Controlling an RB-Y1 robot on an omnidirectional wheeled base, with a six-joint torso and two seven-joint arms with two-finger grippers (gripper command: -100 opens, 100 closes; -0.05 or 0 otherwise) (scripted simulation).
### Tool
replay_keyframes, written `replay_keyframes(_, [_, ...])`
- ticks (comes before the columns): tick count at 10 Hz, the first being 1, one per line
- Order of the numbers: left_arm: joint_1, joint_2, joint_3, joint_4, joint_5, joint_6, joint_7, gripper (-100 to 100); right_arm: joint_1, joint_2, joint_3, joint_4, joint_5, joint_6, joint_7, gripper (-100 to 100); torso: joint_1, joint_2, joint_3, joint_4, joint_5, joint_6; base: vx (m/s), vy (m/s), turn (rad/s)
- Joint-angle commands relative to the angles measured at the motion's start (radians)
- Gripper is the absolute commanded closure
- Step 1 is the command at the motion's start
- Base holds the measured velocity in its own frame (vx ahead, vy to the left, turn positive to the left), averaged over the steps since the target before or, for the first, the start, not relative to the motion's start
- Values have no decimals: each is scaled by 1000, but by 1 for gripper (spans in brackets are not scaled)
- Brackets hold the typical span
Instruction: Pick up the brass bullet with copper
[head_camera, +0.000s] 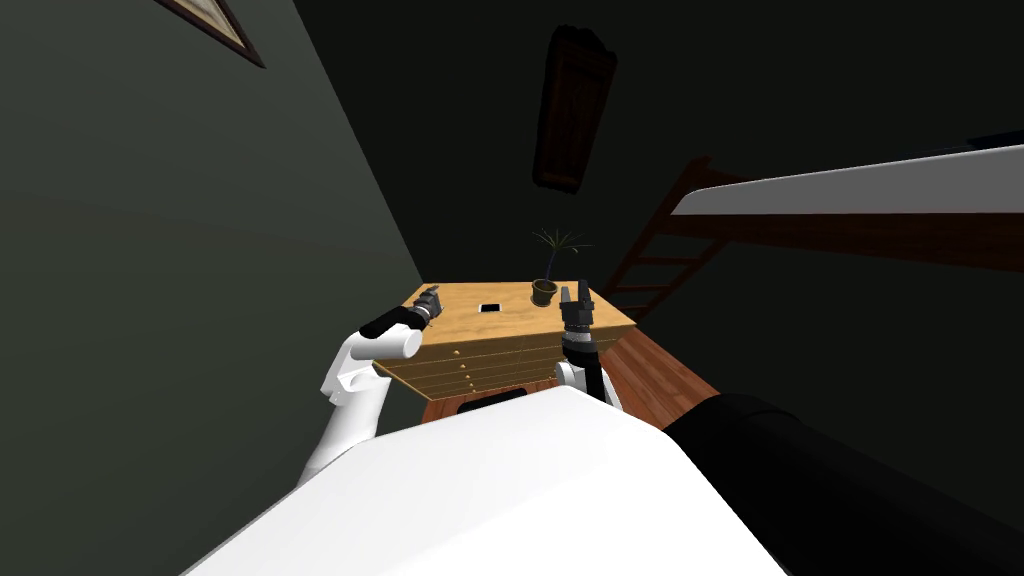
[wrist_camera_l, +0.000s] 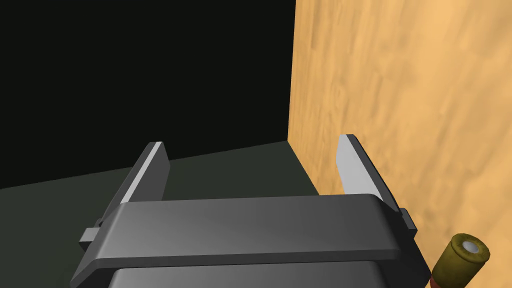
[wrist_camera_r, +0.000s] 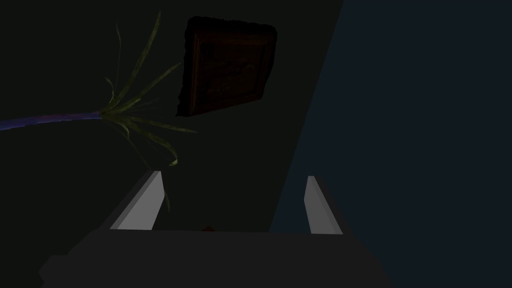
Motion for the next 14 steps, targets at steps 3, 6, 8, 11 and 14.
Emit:
replay_keyframes(3, [-37,2,11,30,-5,100,-5,-100,0,0,0,0,0,0,0,0,0,0,0,0,0,0,6,13,-54])
replay_keyframes(6, [-61,3,19,51,-11,174,-8,-100,0,0,0,0,0,0,0,0,0,0,0,0,0,-1,6,18,-49])
replay_keyframes(8, [-61,3,19,51,-11,207,-8,-100,0,0,0,0,0,0,0,0,1,0,0,0,0,-1,5,17,-28])
replay_keyframes(11, [-103,3,38,95,-27,303,-14,-100,0,0,0,0,0,0,0,0,1,0,0,0,0,0,9,33,-74])
replay_keyframes(14, [-122,2,48,117,-36,386,-18,-100,0,0,0,0,0,0,0,0,1,0,0,0,0,-1,11,26,-36])
